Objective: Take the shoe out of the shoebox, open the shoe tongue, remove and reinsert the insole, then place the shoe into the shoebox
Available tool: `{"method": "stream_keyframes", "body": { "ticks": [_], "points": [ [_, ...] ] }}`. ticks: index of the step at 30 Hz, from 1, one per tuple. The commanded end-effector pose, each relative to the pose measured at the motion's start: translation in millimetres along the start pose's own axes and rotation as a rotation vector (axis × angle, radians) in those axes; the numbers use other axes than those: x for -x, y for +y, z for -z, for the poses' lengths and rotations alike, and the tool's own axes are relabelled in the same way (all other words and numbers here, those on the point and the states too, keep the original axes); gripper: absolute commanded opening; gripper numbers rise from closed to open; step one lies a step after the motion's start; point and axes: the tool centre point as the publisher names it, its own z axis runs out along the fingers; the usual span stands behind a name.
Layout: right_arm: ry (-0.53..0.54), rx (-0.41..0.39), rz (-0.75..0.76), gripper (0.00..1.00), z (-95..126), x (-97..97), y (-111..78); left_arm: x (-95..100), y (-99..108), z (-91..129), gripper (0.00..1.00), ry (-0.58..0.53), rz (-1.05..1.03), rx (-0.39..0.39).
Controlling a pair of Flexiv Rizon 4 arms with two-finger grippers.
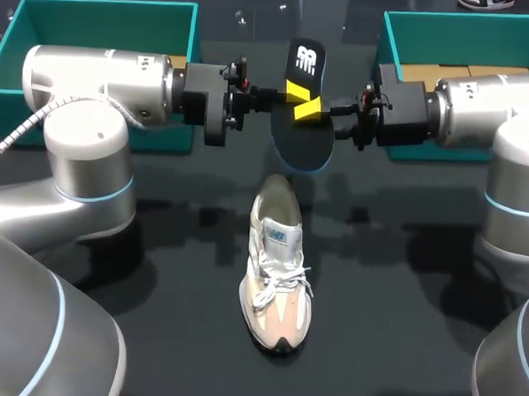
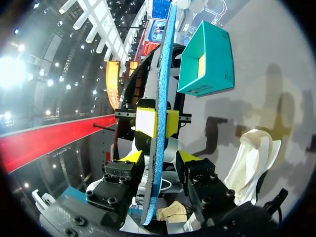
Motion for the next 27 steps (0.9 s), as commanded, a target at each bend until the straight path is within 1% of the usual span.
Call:
{"method": "stream_keyframes", "body": {
  "ticks": [1, 3, 5, 7, 8, 9, 15, 16, 17, 18, 20, 22, 27],
  "points": [
    [0.001, -0.001, -0.001, 0.39, -3, 0.9, 1.5, -1.2, -1, -1, 0.0, -0.003, -0.002, 0.001],
    [0.002, 0.0, -0.001, 0.33, -3, 0.9, 1.8, -1.2, -1, -1, 0.0, -0.003, -0.002, 0.001],
    [0.003, 0.001, -0.002, 0.21, -3, 1.1, 2.0, -1.3, -1, -1, 0.0, -0.003, -0.002, 0.001],
    [0.004, 0.001, -0.003, 0.13, -2, 1.5, 2.3, -1.5, -2, -1, 0.0, -0.003, -0.002, 0.001],
    [0.004, 0.002, -0.004, 0.04, -2, 1.7, 2.4, -1.6, -2, -1, 0.0, -0.003, -0.002, 0.001],
    [0.005, 0.002, -0.004, 0.0, -2, 1.9, 2.4, -1.8, -2, -1, 0.0, -0.003, -0.002, 0.0],
    [0.01, 0.009, -0.002, 0.0, 0, 2.9, 3.1, -2.5, -4, -1, 0.0, 0.002, -0.002, -0.005],
    [0.011, 0.009, -0.001, 0.0, 0, 3.1, 3.2, -2.4, -5, -1, 0.04, 0.008, -0.006, -0.012],
    [0.012, 0.01, 0.0, 0.0, 1, 3.4, 3.3, -2.3, -6, 0, 0.47, 0.017, -0.017, -0.011],
    [0.013, 0.01, 0.001, 0.0, 1, 3.8, 3.4, -1.8, -7, 2, 1.0, 0.021, -0.025, -0.009],
    [0.016, 0.012, 0.003, 0.0, 4, 5.6, 3.1, -1.4, -8, 8, 1.0, 0.034, -0.03, -0.007],
    [0.018, 0.017, 0.011, 0.0, 7, 7.1, 2.5, -3.2, -7, 17, 1.0, 0.07, -0.018, 0.001],
    [0.012, 0.023, 0.055, 0.0, 15, 8.1, 2.2, -14.5, -3, 41, 1.0, 0.152, 0.055, 0.007]
  ]
}}
